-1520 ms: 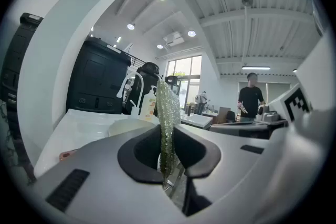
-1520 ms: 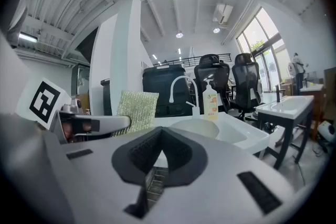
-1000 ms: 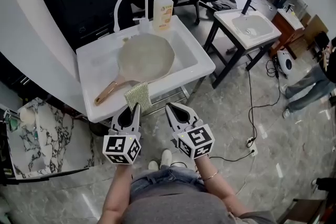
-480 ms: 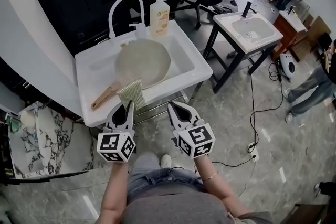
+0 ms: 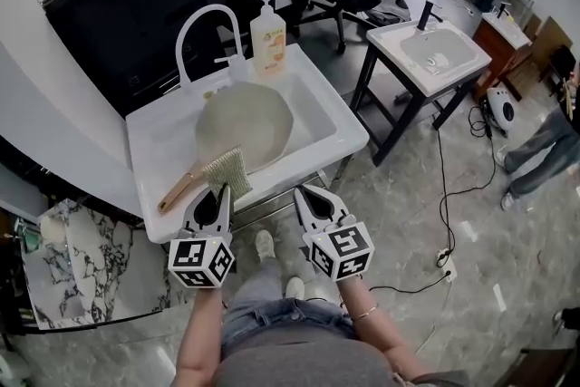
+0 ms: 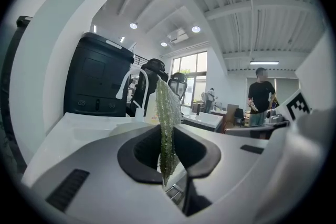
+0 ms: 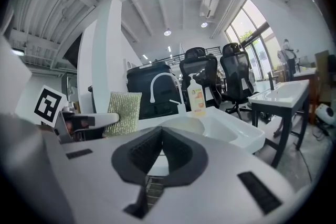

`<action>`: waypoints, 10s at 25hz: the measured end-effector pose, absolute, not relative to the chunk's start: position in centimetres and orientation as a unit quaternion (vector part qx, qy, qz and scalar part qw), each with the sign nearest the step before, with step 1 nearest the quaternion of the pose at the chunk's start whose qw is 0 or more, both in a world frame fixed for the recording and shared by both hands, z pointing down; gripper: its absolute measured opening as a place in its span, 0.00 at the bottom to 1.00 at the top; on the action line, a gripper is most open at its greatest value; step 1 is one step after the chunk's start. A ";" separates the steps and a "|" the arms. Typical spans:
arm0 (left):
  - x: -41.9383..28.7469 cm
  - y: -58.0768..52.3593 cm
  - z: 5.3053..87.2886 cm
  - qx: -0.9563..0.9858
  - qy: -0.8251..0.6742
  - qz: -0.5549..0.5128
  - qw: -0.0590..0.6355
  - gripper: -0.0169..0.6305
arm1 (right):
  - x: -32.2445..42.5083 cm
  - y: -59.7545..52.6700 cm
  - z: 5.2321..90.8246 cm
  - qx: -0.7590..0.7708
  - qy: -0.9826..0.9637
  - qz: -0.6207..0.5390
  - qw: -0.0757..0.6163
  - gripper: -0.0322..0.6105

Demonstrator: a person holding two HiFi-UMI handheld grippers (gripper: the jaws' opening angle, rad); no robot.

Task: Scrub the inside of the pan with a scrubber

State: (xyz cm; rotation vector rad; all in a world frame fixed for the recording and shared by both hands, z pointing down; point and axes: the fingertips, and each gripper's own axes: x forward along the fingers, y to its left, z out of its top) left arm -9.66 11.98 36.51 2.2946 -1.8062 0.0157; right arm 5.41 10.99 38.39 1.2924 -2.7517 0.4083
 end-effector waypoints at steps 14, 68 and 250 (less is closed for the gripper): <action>-13.6 -1.6 38.9 0.791 -0.596 0.029 0.137 0.12 | 3.0 -1.2 40.1 0.456 -0.875 0.147 0.068 0.07; -2.3 -18.1 56.0 0.886 -0.342 0.216 0.227 0.12 | 7.0 -16.4 47.0 0.537 -0.798 0.255 0.101 0.07; -17.6 -11.8 59.5 0.643 -0.395 0.646 0.117 0.13 | 2.6 -12.7 41.2 0.488 -0.844 0.194 0.108 0.07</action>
